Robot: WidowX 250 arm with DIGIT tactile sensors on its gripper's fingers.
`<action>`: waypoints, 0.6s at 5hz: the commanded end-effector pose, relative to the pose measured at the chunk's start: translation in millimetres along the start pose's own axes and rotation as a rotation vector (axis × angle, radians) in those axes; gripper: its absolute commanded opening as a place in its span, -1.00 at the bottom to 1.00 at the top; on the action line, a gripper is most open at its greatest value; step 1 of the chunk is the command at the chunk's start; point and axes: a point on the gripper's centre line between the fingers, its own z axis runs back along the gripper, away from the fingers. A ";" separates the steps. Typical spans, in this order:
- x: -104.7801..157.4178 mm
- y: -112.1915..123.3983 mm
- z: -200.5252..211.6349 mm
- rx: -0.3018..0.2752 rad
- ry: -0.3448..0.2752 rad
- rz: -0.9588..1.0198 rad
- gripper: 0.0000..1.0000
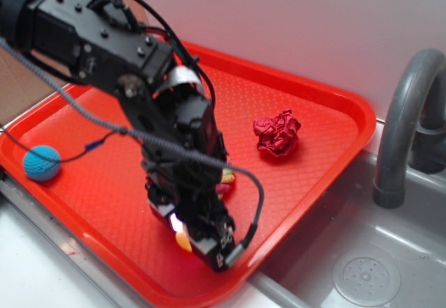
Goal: Grab the yellow duck.
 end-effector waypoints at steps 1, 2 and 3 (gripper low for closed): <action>-4.1 0.6 44.7 -0.061 -0.037 0.025 -1.00; 6.8 40.2 77.5 -0.082 -0.100 0.077 -1.00; 15.1 91.2 107.2 -0.136 -0.113 0.093 -1.00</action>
